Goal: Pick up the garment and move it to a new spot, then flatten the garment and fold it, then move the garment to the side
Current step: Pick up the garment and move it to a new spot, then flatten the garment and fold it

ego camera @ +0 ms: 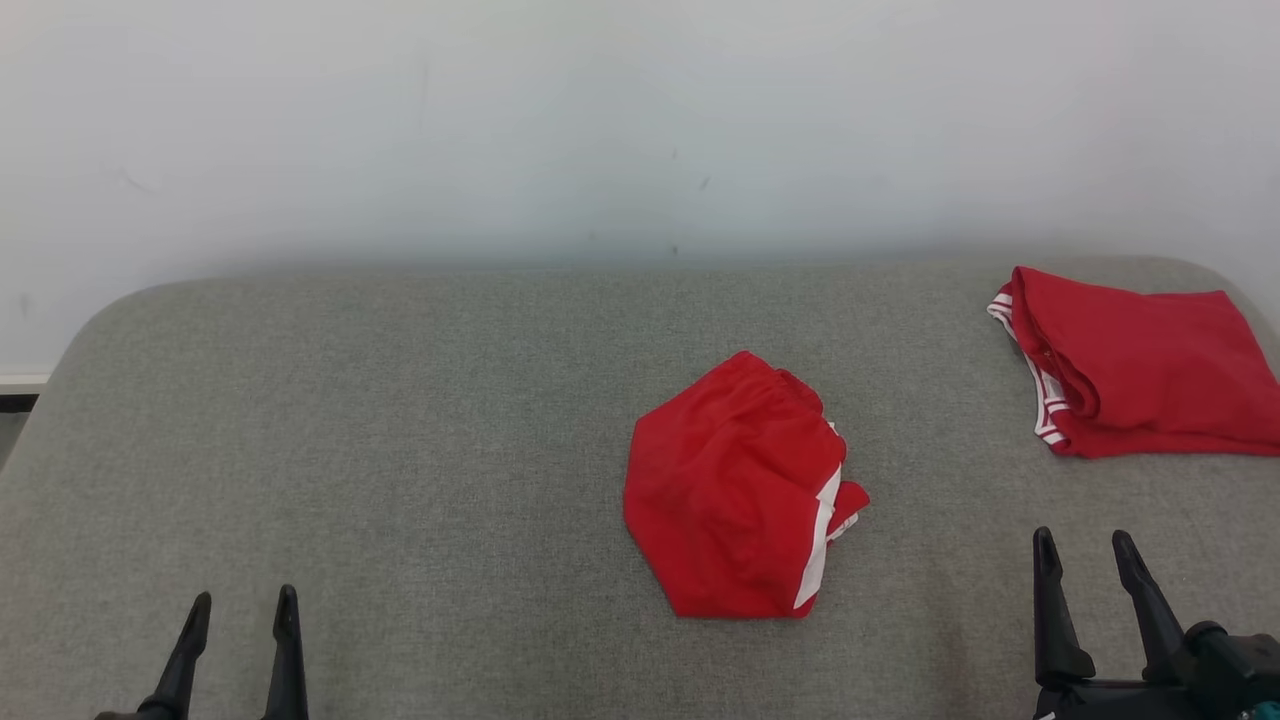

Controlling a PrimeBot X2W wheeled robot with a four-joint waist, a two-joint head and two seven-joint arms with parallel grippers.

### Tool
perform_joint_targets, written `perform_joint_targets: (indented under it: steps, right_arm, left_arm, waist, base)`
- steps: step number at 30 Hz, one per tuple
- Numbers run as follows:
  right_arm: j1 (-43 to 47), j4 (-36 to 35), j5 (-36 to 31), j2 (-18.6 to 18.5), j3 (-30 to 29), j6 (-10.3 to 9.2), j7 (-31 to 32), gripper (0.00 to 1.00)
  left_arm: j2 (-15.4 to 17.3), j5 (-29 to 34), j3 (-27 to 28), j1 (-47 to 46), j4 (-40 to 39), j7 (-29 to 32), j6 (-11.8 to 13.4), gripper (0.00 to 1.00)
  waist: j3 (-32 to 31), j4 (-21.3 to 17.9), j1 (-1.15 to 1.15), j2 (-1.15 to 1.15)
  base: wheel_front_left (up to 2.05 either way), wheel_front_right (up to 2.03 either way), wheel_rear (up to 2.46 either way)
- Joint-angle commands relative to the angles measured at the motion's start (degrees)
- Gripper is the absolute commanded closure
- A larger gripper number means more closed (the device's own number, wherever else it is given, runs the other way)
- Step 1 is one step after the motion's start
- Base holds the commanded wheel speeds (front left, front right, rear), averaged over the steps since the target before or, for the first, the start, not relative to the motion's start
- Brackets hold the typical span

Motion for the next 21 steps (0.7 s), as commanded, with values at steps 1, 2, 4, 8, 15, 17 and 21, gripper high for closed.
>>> perform_joint_targets:
  steps: [1, 2, 4, 8, 15, 17, 21]
  right_arm:
    - [0.5, 0.1, 0.2, -0.2, 0.1, -0.15, -0.3, 0.00]
    - [0.6, 0.2, 0.3, -0.2, 0.1, -0.15, -0.4, 0.00]
    - [0.8, 0.5, 0.5, -0.2, 0.3, -0.15, -0.3, 0.00]
    - [0.9, 0.9, 0.6, -0.1, 0.5, -0.15, -0.4, 0.00]
    - [1.0, 1.5, 0.7, 0.0, 0.9, -0.15, -0.3, 0.00]
    - [1.0, 1.6, 0.7, 0.0, 1.0, -0.15, -0.3, 0.00]
    - [0.9, 1.8, 0.9, -0.2, 1.4, -0.15, -0.2, 0.00]
  left_arm:
    - [-0.2, 0.1, 0.3, 0.6, 0.3, -0.2, -0.3, 0.00]
    - [-0.3, 0.3, 0.5, 0.7, 0.4, -0.2, -0.5, 0.00]
    - [-0.5, 0.6, 0.7, 0.9, 0.7, -0.2, -0.8, 0.00]
    - [-1.0, 1.2, 1.0, 0.8, 1.3, -0.2, -1.4, 0.00]
    - [-1.6, 2.0, 1.5, 0.6, 2.0, -0.2, -2.3, 0.00]
    - [-1.7, 2.3, 1.6, 0.6, 2.2, -0.2, -2.7, 0.00]
    - [-2.0, 2.8, 1.7, 0.1, 2.5, -0.2, -3.0, 0.00]
  waist:
    - [-0.1, 0.0, 0.00, 0.00]
    - [-0.1, 0.0, 0.00, 0.00]
    - [-0.2, 0.1, 0.00, 0.00]
    - [-0.3, 0.4, 0.00, 0.00]
    - [-0.4, 0.6, 0.00, 0.00]
    - [-0.4, 0.6, 0.00, 0.00]
    - [-0.4, 0.6, 0.00, 0.00]
  base:
    - [0.00, 0.00, 0.00]
    - [0.00, 0.00, 0.00]
    - [0.00, 0.00, 0.00]
    - [0.00, 0.00, 0.00]
    - [0.00, 0.00, 0.00]
    - [0.00, 0.00, 0.00]
    - [0.00, 0.00, 0.00]
